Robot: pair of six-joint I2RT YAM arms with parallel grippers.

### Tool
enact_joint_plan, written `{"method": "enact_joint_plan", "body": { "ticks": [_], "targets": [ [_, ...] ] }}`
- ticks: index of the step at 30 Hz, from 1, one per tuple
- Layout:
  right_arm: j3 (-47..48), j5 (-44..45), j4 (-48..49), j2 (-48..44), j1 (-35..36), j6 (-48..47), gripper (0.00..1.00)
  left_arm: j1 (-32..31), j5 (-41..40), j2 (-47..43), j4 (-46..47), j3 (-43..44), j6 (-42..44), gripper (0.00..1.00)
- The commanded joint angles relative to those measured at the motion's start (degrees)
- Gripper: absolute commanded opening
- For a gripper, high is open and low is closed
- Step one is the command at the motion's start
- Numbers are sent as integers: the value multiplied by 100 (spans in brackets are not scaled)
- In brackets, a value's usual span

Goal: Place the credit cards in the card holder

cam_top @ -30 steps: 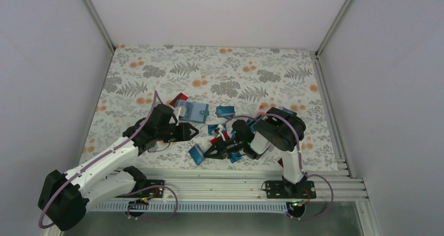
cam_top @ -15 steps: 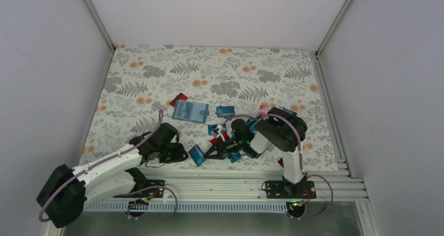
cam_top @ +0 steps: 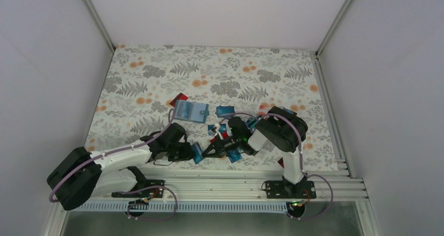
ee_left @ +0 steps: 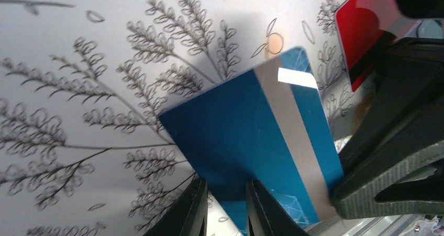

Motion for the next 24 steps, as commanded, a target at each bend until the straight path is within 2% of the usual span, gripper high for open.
{"method": "enact_joint_plan", "body": {
  "ticks": [1, 18, 24],
  "targets": [
    [158, 307, -1114, 90, 37, -431, 4, -30, -112, 262, 243, -357, -69, 20],
    [1113, 883, -2959, 259, 283, -1125, 4, -29, 101, 276, 739, -753, -122, 19],
    [1346, 922, -3091, 478, 368, -1143, 4, -34, 131, 139, 738, -727, -83, 19]
  ]
}}
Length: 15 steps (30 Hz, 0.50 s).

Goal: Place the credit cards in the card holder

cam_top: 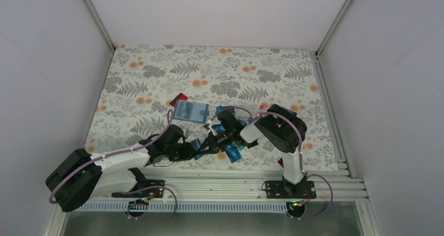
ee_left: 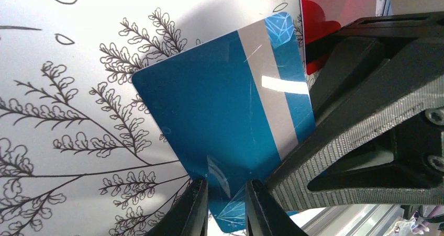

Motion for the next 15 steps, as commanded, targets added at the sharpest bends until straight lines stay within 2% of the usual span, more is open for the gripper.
{"method": "enact_joint_plan", "body": {
  "ticks": [1, 10, 15],
  "targets": [
    [153, 734, -603, 510, 215, -146, 4, -47, -42, 90, -395, -257, 26, 19],
    [-132, 30, 409, 605, 35, 92, 4, -38, -434, -922, -1568, 287, 12, 19],
    [-253, -363, 876, 555, -90, 202, 4, -6, -570, -1361, -1910, 557, -89, 20]
  ]
}}
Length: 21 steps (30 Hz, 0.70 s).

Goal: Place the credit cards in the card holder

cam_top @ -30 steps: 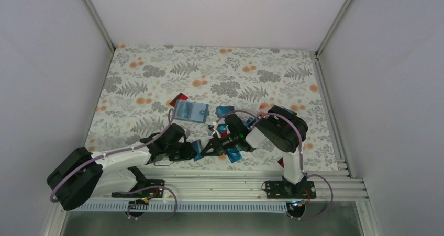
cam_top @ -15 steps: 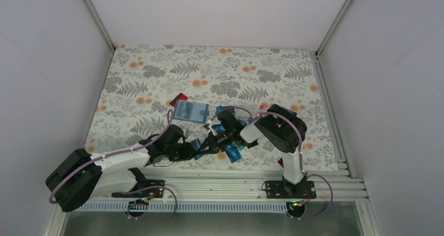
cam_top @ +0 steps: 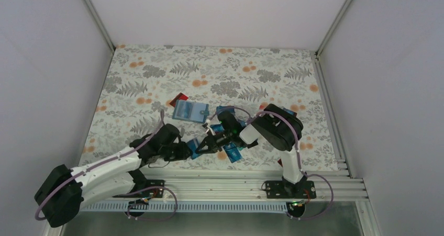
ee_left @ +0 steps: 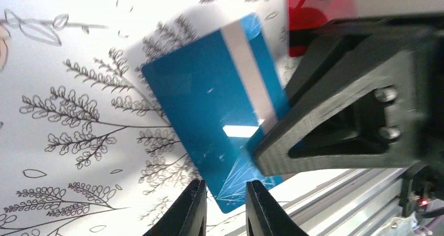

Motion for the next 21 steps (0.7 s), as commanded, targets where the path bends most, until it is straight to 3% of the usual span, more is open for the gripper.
{"method": "enact_joint_plan", "body": {
  "ticks": [1, 6, 12, 17, 21],
  "targets": [
    [-303, -216, 229, 286, -115, 199, 4, 6, -237, -367, -551, 360, -102, 20],
    [-335, -442, 418, 88, -287, 358, 4, 75, -476, -719, -892, 646, -172, 24],
    [-273, -598, 43, -527, -754, 410, 4, 385, -543, -1081, -942, 1007, -29, 36],
    [-121, -702, -373, -1063, -1168, 371, 4, 877, -130, -1139, -451, 1227, 175, 44],
    [-29, -790, -513, -1426, -1467, 452, 4, 1221, 470, -935, 300, 1317, 224, 45]
  ]
}}
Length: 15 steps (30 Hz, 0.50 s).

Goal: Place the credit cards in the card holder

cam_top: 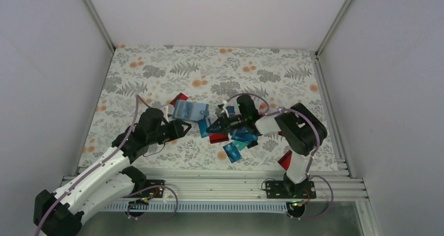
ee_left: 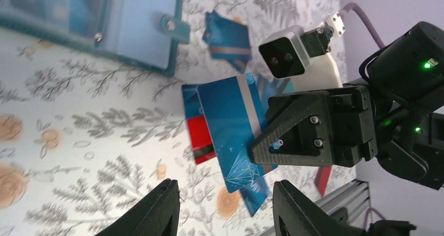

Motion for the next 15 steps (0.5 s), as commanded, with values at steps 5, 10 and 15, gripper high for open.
{"method": "enact_joint_plan", "body": {
  "ticks": [5, 10, 15],
  "targets": [
    [295, -280, -462, -791, -588, 136, 4, 629, 1474, 518, 1780, 288, 116, 46],
    [496, -437, -507, -1029, -802, 250, 4, 766, 2111, 1024, 2698, 394, 31, 46],
    [644, -524, -471, -1096, -882, 401, 4, 785, 2435, 1411, 3325, 476, 10, 49]
  ]
}}
